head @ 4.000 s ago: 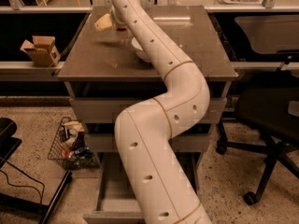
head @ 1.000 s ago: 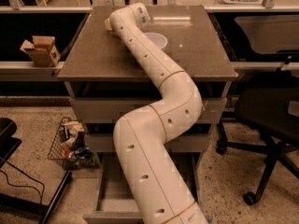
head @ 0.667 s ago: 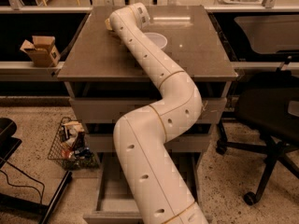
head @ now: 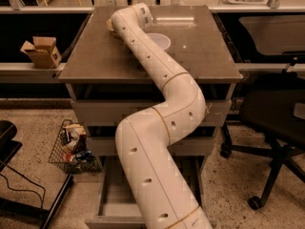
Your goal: Place orange into bottom drawer
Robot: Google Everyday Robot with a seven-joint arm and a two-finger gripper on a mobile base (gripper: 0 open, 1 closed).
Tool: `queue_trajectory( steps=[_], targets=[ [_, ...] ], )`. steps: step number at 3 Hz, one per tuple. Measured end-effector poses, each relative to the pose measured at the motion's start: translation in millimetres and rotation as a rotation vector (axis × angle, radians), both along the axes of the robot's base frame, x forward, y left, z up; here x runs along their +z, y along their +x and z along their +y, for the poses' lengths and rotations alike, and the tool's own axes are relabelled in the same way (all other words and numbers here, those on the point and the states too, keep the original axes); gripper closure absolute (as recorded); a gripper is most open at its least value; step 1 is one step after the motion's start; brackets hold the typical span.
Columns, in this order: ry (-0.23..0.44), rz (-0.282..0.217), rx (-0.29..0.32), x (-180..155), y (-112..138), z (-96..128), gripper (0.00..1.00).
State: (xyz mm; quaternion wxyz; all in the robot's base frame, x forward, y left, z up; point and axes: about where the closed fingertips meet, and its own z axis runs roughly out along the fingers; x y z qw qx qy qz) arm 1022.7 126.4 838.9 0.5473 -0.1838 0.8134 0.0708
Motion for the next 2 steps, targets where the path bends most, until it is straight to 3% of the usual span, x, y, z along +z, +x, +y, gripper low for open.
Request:
queue_trajectory(
  steps=[1, 2],
  targets=[
    [0.01, 0.034, 0.073, 13.7, -16.4, 11.8, 1.0],
    [-0.043, 0.072, 0.177, 45.1, -48.3, 6.2, 1.0]
  ],
)
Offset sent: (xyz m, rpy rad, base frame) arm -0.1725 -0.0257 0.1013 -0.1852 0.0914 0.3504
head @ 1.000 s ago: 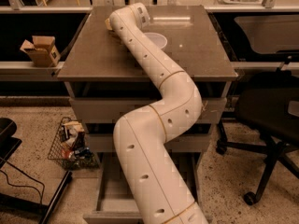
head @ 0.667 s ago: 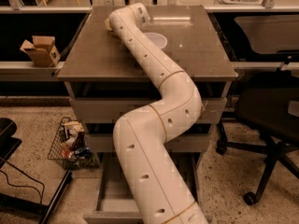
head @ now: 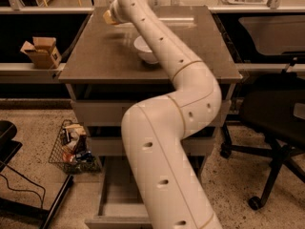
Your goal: Place orange into bottom drawer
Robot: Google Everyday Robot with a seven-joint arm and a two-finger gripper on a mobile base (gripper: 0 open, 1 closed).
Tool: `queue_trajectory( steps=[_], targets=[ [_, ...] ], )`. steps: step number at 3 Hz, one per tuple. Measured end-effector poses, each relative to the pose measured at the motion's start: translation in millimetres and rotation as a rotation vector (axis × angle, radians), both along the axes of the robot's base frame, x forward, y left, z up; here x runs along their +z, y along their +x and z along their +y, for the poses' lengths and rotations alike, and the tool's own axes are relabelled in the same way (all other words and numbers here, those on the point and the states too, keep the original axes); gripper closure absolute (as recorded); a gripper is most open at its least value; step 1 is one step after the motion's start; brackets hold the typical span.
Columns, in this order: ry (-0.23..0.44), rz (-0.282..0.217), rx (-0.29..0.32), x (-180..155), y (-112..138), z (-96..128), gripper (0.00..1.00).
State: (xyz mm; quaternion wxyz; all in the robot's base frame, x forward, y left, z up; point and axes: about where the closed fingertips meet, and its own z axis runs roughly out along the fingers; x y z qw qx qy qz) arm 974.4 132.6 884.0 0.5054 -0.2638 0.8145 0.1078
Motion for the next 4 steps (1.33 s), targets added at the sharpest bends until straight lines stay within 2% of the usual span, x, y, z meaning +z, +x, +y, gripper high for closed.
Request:
queue_trajectory(
  steps=[1, 2, 3, 4],
  targets=[
    [-0.101, 0.042, 0.098, 38.3, -49.0, -20.9, 1.0],
    [-0.197, 0.114, 0.13, 75.5, -120.9, -84.5, 1.0],
    [-0.239, 0.143, 0.103, 101.7, -179.3, -141.3, 1.0],
    [-0.215, 0.131, 0.055, 136.2, -250.8, -199.0, 1.0]
  ],
)
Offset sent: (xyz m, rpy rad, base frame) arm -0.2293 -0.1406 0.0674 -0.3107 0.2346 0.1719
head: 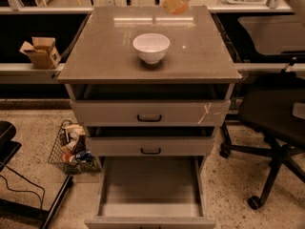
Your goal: Place orange into bottom drawer
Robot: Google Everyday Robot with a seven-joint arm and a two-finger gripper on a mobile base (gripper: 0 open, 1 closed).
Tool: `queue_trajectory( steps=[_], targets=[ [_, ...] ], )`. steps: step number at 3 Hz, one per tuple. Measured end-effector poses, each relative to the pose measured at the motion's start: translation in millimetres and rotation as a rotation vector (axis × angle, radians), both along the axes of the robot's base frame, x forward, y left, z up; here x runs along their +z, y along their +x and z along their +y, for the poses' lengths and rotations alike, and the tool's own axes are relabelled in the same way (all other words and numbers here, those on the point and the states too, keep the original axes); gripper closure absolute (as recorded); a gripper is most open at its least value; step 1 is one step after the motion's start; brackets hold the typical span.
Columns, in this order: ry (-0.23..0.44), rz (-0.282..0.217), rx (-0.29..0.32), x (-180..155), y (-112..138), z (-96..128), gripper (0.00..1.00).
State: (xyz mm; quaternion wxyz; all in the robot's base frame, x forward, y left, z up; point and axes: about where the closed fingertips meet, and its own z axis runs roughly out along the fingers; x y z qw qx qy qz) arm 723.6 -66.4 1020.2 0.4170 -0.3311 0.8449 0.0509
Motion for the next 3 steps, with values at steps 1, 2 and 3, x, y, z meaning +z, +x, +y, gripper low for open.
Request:
queue_trajectory(
  steps=[1, 2, 3],
  targets=[
    [0.009, 0.034, -0.059, -0.9, -75.9, -47.4, 1.0],
    [0.047, 0.105, -0.086, -44.8, -129.0, -62.9, 1.0],
    [0.09, 0.185, -0.098, -133.2, -145.4, -55.4, 1.0]
  ],
)
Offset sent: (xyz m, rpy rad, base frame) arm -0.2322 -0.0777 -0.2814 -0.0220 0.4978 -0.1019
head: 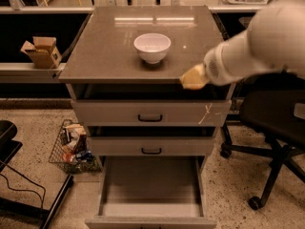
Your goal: Place orange into bottom drawer
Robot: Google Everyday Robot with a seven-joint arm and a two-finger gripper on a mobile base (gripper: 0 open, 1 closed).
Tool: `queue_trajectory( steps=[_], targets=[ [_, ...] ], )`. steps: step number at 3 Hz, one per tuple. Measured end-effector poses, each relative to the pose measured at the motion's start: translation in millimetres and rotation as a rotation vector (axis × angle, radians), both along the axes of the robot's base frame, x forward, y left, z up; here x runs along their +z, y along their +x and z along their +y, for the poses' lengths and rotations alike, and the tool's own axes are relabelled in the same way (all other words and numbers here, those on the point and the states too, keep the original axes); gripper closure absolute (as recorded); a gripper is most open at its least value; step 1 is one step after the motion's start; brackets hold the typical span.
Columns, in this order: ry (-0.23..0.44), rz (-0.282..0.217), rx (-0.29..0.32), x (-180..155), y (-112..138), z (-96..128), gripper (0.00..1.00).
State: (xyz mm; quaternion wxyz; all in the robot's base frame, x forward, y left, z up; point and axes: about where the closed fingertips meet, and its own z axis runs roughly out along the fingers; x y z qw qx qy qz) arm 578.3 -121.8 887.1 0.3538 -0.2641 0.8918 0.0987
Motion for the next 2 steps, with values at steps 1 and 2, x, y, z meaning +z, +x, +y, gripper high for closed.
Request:
queue_trajectory(
  steps=[1, 2],
  targets=[
    [0.023, 0.086, -0.03, -117.3, -2.8, 11.0, 1.0],
    [0.041, 0.157, -0.103, -213.6, -24.1, 4.0, 1.0]
  ],
)
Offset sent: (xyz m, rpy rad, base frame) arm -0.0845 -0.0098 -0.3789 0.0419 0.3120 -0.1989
